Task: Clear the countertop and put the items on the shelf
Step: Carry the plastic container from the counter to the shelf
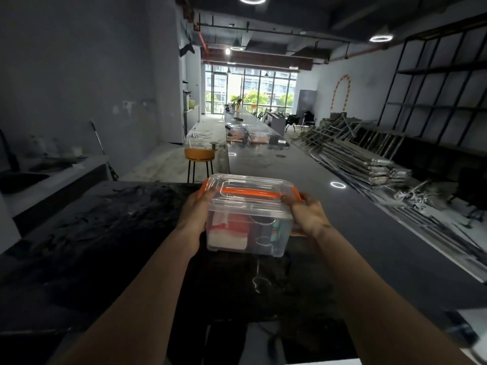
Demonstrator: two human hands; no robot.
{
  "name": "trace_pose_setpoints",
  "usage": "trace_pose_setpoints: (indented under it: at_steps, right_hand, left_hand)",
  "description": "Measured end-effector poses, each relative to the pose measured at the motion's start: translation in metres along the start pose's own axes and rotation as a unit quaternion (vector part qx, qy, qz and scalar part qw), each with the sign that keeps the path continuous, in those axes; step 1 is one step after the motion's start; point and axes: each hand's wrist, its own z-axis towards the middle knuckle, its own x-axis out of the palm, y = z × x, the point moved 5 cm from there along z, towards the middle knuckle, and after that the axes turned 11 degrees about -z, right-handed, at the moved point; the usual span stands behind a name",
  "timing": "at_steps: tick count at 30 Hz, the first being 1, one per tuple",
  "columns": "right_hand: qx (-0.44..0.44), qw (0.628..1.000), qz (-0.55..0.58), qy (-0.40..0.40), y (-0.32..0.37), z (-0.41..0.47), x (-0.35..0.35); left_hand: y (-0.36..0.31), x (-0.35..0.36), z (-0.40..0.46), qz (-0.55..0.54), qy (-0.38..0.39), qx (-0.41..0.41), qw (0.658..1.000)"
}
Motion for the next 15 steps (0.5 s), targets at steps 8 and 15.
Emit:
trace_pose_setpoints:
  at_steps: [8,15]
  right_hand:
    - [-0.016,1.000,0.014,-0.021,0.039,-0.055,0.013]
    - [-0.031,0.999,0.018,-0.021,0.075,-0.115,0.057]
  left_hand:
    - [-0.035,-0.037,-0.026,-0.034,0.012,0.019,0.999]
    - [-0.057,-0.110,-0.059,-0.039,-0.007,0.045,0.998]
